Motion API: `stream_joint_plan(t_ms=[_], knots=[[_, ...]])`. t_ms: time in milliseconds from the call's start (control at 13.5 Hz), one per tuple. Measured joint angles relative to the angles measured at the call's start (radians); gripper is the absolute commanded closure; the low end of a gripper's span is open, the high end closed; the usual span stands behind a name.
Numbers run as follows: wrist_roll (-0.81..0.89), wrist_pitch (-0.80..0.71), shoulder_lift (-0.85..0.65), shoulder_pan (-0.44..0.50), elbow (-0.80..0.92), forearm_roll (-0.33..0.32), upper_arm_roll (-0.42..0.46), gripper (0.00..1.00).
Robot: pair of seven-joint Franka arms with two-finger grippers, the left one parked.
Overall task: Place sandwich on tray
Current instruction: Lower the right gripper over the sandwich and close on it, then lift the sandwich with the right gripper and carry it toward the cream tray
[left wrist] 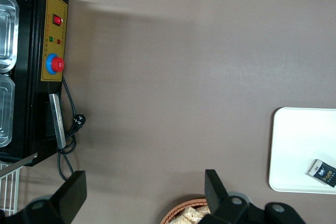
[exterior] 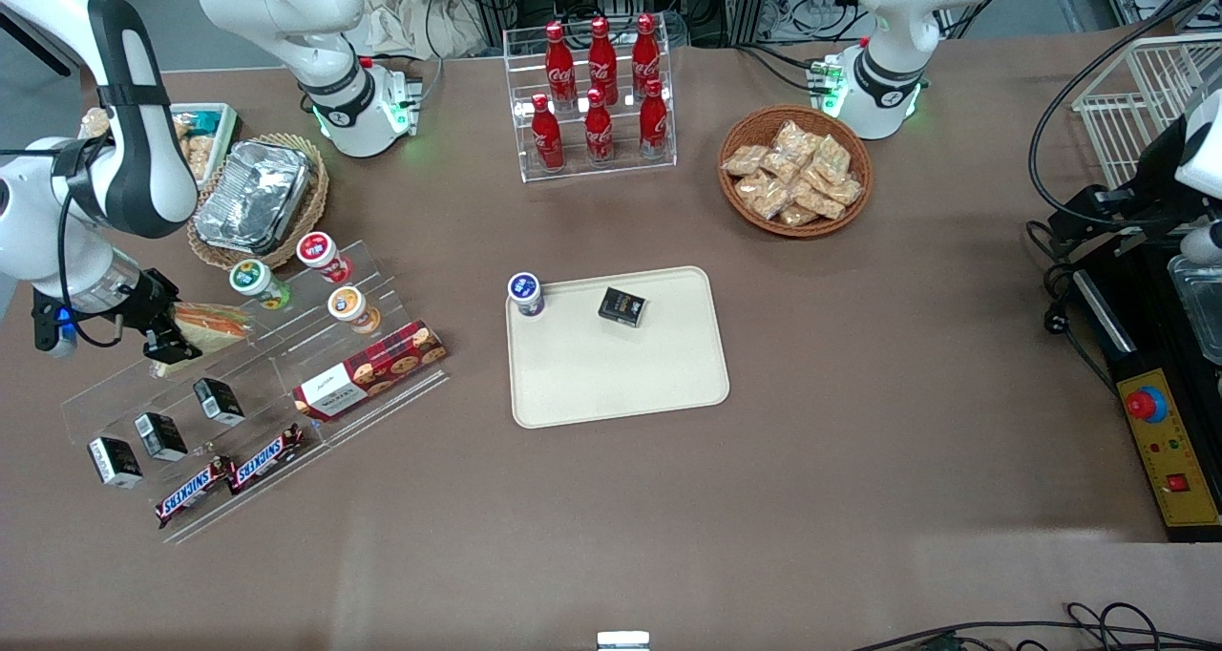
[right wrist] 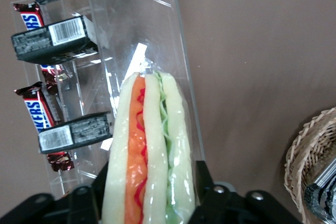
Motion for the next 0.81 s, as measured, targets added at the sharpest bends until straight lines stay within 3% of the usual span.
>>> stream_joint_plan(t_ms=[148, 222, 296, 519, 815], knots=[[-0.006, 0.009, -0.002, 0.000, 0.006, 0.000, 0.000, 0.57], [-0.021, 0.013, -0.003, 0.000, 0.015, 0.000, 0.000, 0.68], [-0.042, 0.014, -0.003, 0.000, 0.030, 0.000, 0.000, 0.72], [-0.147, 0.014, -0.006, 0.000, 0.083, 0.000, 0.000, 0.72], [-0.408, -0.059, -0.013, 0.002, 0.167, 0.000, 0.009, 0.72]])
